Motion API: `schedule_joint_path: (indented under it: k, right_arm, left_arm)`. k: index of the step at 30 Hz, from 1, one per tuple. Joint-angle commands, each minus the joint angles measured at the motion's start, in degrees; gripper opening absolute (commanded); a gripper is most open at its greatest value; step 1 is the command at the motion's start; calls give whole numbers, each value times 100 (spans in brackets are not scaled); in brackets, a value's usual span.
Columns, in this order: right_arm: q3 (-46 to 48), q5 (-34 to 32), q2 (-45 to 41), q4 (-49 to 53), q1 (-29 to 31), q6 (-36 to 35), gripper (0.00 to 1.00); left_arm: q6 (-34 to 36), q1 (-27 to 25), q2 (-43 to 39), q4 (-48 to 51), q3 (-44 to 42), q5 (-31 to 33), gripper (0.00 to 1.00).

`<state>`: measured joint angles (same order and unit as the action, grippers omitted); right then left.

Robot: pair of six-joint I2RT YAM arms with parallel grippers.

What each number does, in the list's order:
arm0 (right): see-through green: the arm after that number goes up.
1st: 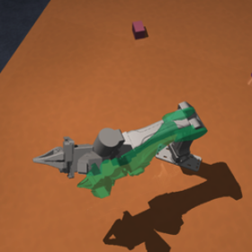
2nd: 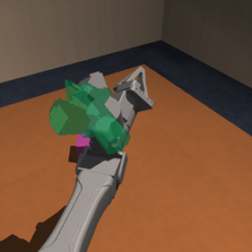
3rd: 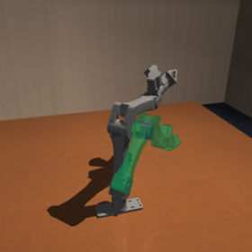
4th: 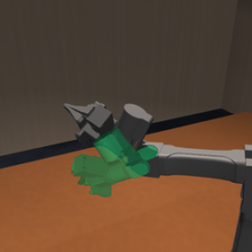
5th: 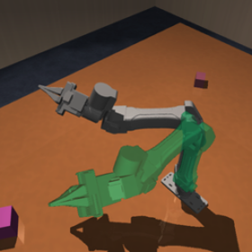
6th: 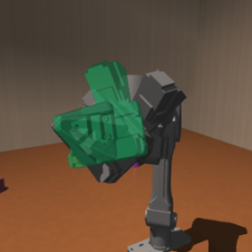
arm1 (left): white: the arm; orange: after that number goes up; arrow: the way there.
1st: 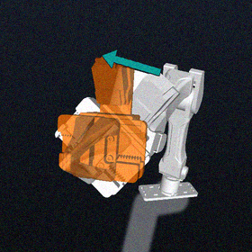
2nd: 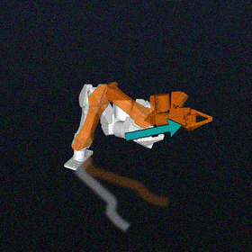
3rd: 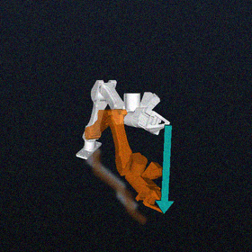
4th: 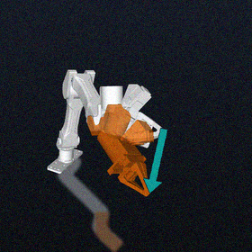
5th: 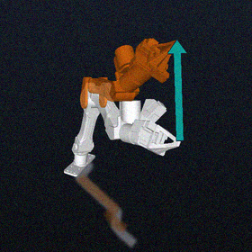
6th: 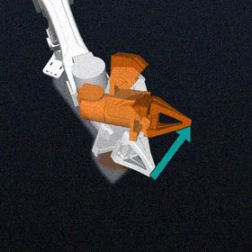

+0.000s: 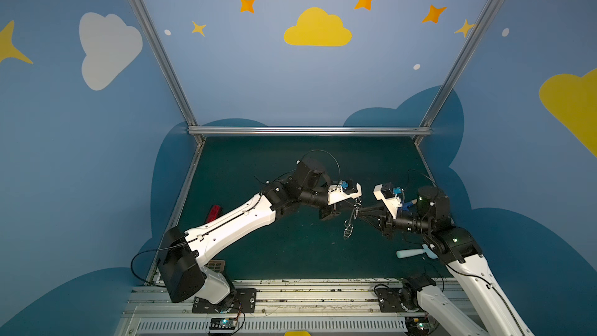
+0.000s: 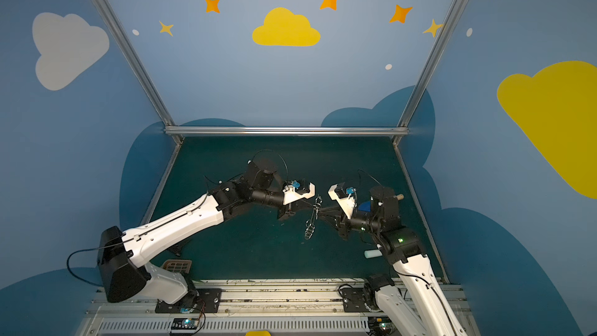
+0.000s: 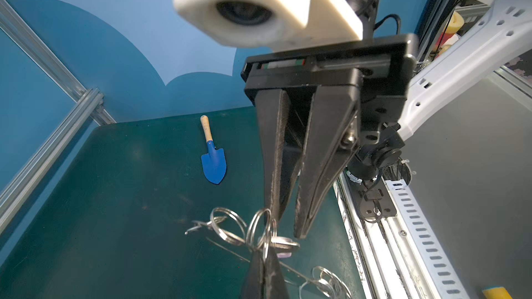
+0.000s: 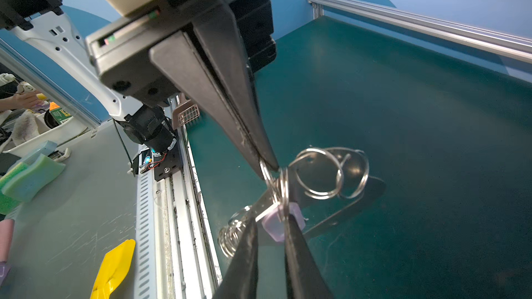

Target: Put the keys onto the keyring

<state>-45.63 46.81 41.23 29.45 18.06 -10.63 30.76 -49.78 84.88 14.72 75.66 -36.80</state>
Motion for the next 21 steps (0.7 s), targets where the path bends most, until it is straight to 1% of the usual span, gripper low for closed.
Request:
schedule_joint_path:
  k: [1, 4, 9, 14, 21]
  right_arm:
    - [39, 170, -5, -211, -35, 113, 16]
    - [38, 221, -9, -251, -49, 151, 12]
    - [49, 229, 37, -283, -78, 198, 10]
    - [25, 345, 111, -252, -81, 181, 0]
    - [-33, 392, 194, -144, -108, 209, 0]
  left_arm:
    - [-123, 21, -150, -253, -49, -60, 4]
    - [-132, 20, -171, -286, -93, -51, 4]
    - [-124, 22, -199, -355, -130, -51, 4]
    - [-125, 10, -226, -425, -147, -16, 4]
    - [-199, 21, -331, -721, -307, 85, 4]
